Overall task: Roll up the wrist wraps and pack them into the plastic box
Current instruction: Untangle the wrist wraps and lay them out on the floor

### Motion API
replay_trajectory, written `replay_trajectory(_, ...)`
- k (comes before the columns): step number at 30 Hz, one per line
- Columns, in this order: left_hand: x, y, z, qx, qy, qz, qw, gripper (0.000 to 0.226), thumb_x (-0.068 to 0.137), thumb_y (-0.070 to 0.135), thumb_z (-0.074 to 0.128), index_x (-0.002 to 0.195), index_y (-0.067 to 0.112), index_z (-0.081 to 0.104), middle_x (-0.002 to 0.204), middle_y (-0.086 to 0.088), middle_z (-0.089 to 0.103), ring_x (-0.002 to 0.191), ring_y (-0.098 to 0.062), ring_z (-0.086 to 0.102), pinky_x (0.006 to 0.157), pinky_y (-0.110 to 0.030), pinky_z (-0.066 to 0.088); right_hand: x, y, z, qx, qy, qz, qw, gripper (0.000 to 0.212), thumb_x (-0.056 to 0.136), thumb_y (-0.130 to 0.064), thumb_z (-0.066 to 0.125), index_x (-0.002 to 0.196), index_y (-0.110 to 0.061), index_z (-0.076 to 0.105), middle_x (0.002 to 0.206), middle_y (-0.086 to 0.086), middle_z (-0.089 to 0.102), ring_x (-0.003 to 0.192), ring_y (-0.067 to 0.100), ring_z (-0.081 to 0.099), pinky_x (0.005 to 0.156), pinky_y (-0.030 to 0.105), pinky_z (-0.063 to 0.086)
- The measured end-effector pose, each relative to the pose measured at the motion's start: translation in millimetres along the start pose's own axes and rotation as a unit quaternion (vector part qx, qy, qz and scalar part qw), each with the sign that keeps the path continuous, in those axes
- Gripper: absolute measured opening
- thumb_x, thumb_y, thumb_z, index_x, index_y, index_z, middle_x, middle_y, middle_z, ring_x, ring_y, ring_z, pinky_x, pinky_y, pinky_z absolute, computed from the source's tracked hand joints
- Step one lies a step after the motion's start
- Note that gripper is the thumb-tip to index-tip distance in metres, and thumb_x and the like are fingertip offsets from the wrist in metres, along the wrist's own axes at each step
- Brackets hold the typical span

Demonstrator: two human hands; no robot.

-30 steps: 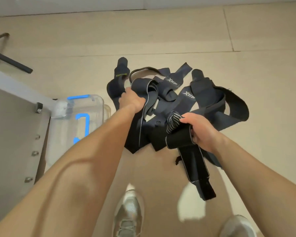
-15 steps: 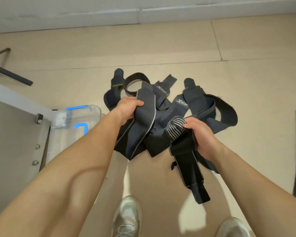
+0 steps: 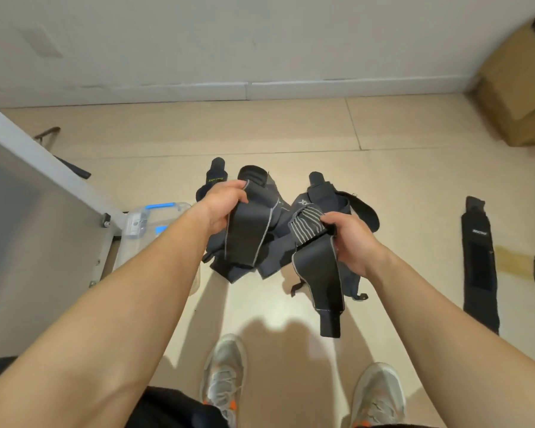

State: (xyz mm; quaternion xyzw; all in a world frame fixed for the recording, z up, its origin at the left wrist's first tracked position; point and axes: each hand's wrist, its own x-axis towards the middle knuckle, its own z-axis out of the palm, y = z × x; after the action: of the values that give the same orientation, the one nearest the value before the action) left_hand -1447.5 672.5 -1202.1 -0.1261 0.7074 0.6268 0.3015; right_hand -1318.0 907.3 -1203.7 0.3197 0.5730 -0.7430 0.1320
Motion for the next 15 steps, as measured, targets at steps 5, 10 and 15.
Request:
replay_trajectory(5, -19.5, 12.0, 1.4, -0.055, -0.076, 0.021, 0.995, 0.048, 0.089, -0.005, 0.049, 0.131, 0.014, 0.065, 0.121, -0.013, 0.070, 0.101, -0.025, 0.066, 0.079, -0.036, 0.053, 1.4, 9.6, 11.2, 0.136, -0.055, 0.007, 0.989, 0.050, 0.075, -0.022, 0.068, 0.124, -0.015, 0.062, 0.132, 0.010, 0.060, 0.130, 0.029, 0.053, 0.114, 0.032, 0.037)
replay_trajectory(10, -22.7, 20.7, 7.9, -0.152, -0.119, 0.025, 0.981, 0.040, 0.099, -0.004, 0.045, 0.131, 0.012, 0.063, 0.123, -0.012, 0.071, 0.103, -0.023, 0.071, 0.086, -0.034, 0.059, -14.3, -4.4, 24.3, 0.217, -0.212, -0.012, 0.953, 0.047, 0.089, -0.012, 0.053, 0.136, -0.006, 0.055, 0.129, 0.021, 0.058, 0.118, 0.035, 0.056, 0.108, 0.047, 0.043)
replay_trajectory(15, -30.3, 32.0, 21.5, -0.230, -0.097, -0.002, 0.968, 0.038, 0.105, 0.026, 0.052, 0.133, 0.001, 0.051, 0.119, -0.014, 0.067, 0.095, -0.025, 0.071, 0.089, -0.038, 0.059, -29.3, -27.4, 39.5, 0.056, -0.165, -0.081, 0.981, 0.015, 0.100, -0.008, 0.054, 0.109, -0.006, 0.067, 0.101, 0.009, 0.073, 0.090, 0.022, 0.069, 0.073, 0.030, 0.057)
